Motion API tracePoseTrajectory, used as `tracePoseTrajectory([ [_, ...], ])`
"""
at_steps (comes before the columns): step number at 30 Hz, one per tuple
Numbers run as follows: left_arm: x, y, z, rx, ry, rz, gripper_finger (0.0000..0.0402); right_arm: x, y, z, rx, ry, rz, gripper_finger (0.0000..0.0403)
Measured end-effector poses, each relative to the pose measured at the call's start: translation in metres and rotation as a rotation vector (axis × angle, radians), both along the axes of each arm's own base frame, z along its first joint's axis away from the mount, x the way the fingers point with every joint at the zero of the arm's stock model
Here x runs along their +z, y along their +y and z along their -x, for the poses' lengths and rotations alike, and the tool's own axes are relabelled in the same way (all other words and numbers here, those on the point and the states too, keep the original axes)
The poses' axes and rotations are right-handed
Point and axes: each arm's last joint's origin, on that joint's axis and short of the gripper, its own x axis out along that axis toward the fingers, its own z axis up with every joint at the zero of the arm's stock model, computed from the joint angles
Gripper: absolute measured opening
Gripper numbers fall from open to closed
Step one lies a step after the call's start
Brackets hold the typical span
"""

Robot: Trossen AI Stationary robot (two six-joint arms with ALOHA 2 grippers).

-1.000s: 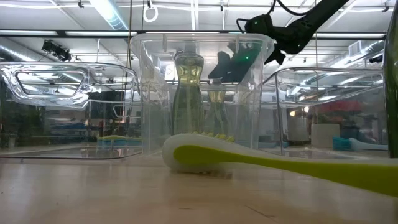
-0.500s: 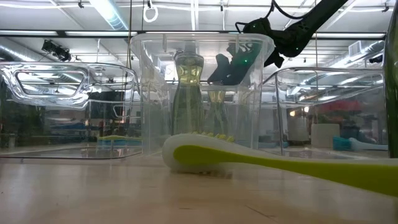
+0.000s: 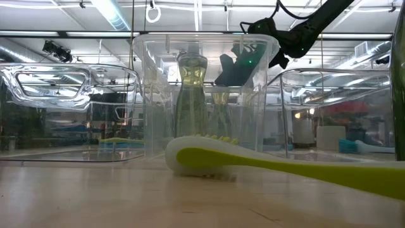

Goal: Pick & Place Kitchen Sink Supplies
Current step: Put the transparent dishwashing liquid dispenser into the middle transparent bin

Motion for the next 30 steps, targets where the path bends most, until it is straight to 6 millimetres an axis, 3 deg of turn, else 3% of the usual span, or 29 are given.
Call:
tracePoseTrajectory([
  [4,0.0,0.0,0.0,0.0,0.0,0.0,0.0018,0.0,0.0,0.0,0.001,0.002,0.003,0.0098],
  [18,0.0,0.0,0.0,0.0,0.0,0.0,0.0018,0.007,0.003,0.004,0.015,0.019,0.015,0.0098],
  [30,0.0,0.0,0.0,0.0,0.0,0.0,0.0018,0.046,0.015,0.022,0.014,-0.045,0.102,0.0098],
])
